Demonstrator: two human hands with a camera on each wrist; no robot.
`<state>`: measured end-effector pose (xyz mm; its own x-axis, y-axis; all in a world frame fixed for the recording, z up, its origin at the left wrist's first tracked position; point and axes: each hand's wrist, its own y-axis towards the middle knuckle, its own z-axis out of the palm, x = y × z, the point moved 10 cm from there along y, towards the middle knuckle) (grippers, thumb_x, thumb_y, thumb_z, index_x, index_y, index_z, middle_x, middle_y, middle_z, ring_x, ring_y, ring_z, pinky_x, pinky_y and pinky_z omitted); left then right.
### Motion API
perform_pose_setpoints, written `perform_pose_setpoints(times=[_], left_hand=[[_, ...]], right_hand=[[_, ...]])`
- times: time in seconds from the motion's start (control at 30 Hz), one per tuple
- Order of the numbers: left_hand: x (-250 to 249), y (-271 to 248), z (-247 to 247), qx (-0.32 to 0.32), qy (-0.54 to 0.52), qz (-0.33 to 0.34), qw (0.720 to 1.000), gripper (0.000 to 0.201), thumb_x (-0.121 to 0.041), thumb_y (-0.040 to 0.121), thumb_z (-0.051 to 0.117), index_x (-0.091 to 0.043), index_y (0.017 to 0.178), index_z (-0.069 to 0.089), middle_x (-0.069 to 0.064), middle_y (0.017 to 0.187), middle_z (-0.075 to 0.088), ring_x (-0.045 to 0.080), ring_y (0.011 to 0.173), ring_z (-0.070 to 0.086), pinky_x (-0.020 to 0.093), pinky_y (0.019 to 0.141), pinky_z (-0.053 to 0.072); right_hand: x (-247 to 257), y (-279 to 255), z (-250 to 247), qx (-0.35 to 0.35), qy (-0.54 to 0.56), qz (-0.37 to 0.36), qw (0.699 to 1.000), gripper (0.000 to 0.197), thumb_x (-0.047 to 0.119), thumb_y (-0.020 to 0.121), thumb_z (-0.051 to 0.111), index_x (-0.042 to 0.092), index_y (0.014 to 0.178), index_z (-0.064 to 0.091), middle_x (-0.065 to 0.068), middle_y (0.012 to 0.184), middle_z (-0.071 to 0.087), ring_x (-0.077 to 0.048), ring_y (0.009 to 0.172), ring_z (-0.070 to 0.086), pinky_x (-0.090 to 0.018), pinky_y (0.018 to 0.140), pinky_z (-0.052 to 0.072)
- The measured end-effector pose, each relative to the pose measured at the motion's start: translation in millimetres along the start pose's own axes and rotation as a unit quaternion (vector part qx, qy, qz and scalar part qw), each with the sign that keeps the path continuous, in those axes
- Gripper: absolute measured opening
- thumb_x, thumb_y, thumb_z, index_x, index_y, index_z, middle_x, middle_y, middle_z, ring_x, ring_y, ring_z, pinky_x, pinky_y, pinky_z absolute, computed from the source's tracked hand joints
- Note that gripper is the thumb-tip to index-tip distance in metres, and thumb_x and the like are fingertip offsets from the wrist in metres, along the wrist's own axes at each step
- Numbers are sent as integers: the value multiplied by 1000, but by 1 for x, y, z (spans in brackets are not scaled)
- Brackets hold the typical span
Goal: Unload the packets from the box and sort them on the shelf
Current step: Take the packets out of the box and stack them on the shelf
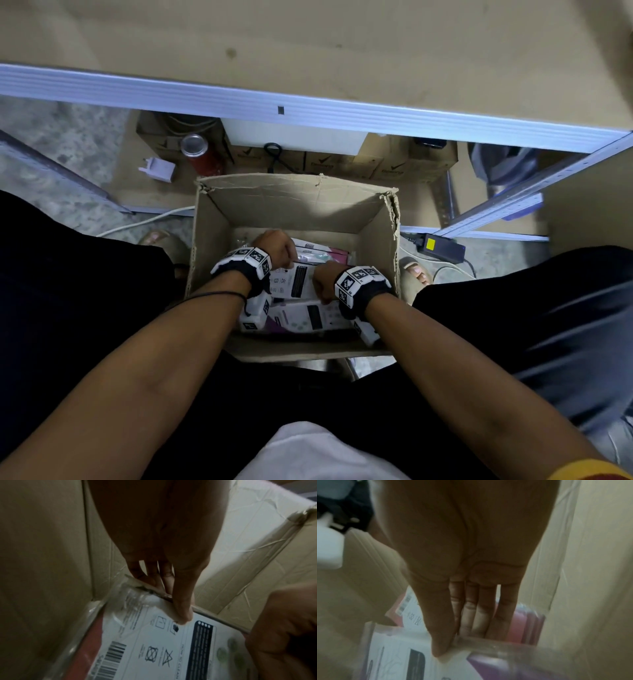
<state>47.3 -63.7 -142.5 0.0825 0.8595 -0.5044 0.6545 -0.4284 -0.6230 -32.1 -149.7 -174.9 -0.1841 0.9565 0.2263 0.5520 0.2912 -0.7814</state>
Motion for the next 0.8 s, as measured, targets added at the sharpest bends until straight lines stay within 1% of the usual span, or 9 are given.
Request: perform_pose_setpoints(times=[0.13, 0.2, 0.27, 0.33, 0.43, 0.57, 0.63, 0.7, 0.8], left_hand=[[-18, -8, -14, 5, -11, 31, 999, 10, 1, 76, 80, -8, 82, 79, 10, 87, 78, 23, 90, 74, 37, 92, 57], [-27, -13, -26, 1, -7, 46, 999, 8, 0, 77, 80, -8, 80, 79, 6, 83, 78, 20, 90, 73, 35, 94, 56], [-34, -19, -41, -3, 1, 62, 998, 7, -2, 78, 79, -9, 78, 79, -1, 78, 76, 16, 89, 73, 34, 94, 56], [-41, -28, -57, -8, 16, 76, 997, 5, -4, 80, 78, -9, 79, 78, -4, 77, 75, 15, 89, 73, 33, 93, 56], [-56, -45, -83, -27, 43, 107, 993, 10, -5, 80, 76, -14, 79, 80, -1, 80, 76, 14, 85, 71, 27, 83, 56], [-78, -73, -120, -69, 58, 128, 988, 8, -13, 77, 81, -20, 79, 80, -4, 75, 73, -1, 64, 58, 6, 58, 40], [-91, -89, -138, -81, 49, 141, 986, 8, -14, 78, 82, -20, 82, 79, -4, 77, 72, 0, 67, 59, 7, 62, 43], [-103, -105, -157, -96, 47, 144, 984, 7, -17, 79, 82, -20, 85, 79, -3, 83, 74, 5, 75, 62, 18, 75, 49], [-118, -130, -183, -121, 43, 146, 981, 7, -23, 80, 82, -23, 85, 78, -10, 78, 72, 3, 74, 62, 19, 74, 47]], right_hand=[[5, -16, -21, -50, -24, -14, 998, 22, 10, 82, 67, 8, 103, 71, -16, 110, 69, -32, 100, 67, -37, 86, 57], [5, -25, -33, -76, -24, -16, 997, 21, 12, 84, 64, 12, 104, 70, -13, 114, 68, -31, 104, 65, -35, 88, 54], [7, -32, -44, -70, -29, -7, 997, 20, 11, 83, 67, 11, 103, 70, -12, 115, 67, -30, 104, 65, -29, 85, 51], [14, -40, -56, -53, -48, -3, 997, 20, 10, 82, 71, 9, 101, 71, -10, 112, 69, -27, 103, 66, -23, 76, 45], [23, -57, -81, -68, -79, -5, 995, 14, 9, 81, 70, 10, 95, 73, -11, 106, 71, -30, 98, 67, -26, 77, 48], [28, -91, -115, -116, -91, 0, 989, 9, 8, 80, 63, 13, 81, 70, -11, 93, 71, -32, 87, 67, -34, 76, 56], [31, -110, -131, -143, -106, 0, 984, 11, 8, 78, 62, 15, 80, 70, -8, 89, 72, -29, 83, 67, -32, 70, 54], [33, -130, -148, -169, -117, 7, 979, 12, 10, 77, 65, 18, 82, 72, -5, 90, 73, -26, 84, 66, -26, 64, 47], [38, -159, -171, -192, -105, 3, 976, 12, 9, 78, 70, 14, 89, 72, -5, 95, 73, -22, 84, 63, -23, 67, 42]])
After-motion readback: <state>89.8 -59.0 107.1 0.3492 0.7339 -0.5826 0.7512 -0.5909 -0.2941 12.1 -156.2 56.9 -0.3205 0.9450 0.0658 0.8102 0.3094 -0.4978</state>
